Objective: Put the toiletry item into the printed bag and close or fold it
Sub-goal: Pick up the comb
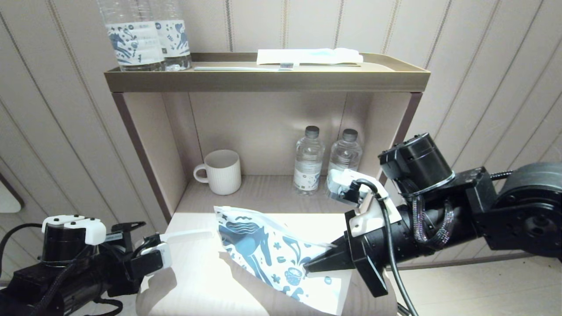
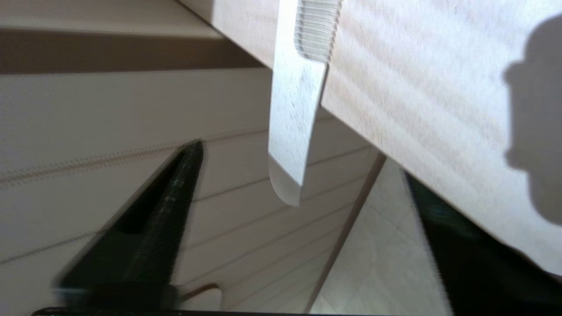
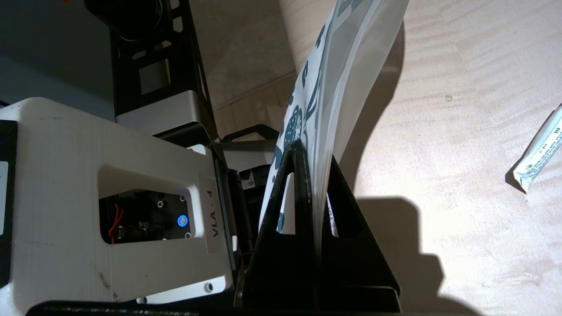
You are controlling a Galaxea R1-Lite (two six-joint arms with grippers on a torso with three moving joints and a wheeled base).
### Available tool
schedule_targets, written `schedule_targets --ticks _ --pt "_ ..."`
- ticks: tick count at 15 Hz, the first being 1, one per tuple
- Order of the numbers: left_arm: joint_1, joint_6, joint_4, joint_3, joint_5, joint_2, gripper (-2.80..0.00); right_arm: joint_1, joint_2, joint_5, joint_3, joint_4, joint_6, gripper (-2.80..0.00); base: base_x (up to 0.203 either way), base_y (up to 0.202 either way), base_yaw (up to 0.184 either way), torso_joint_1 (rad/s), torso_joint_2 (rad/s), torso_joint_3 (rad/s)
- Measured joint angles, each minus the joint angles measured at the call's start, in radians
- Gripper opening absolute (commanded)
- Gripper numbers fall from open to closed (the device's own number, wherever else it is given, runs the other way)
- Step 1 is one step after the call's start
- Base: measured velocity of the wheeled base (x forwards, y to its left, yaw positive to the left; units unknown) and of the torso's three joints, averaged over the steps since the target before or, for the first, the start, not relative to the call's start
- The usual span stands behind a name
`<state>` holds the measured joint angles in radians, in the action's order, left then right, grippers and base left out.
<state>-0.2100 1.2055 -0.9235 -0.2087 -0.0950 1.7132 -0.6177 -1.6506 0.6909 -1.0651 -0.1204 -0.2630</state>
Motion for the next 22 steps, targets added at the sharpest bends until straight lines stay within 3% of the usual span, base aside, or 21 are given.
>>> schedule_targets --ticks 13,22 --pt "0.000 -0.005 -0.010 -0.007 0.004 0.015 -2.80 -0.001 -0.006 0.000 -0.003 0.000 -0.001 -2.80 0.000 0.000 0.000 0.000 0.00 0.000" --pt "0.014 -0.041 0.009 -0.107 0.016 -0.054 -2.80 -0.001 -0.002 -0.001 -0.001 0.000 -0.001 -2.80 0.000 0.000 0.000 0.000 0.00 0.000"
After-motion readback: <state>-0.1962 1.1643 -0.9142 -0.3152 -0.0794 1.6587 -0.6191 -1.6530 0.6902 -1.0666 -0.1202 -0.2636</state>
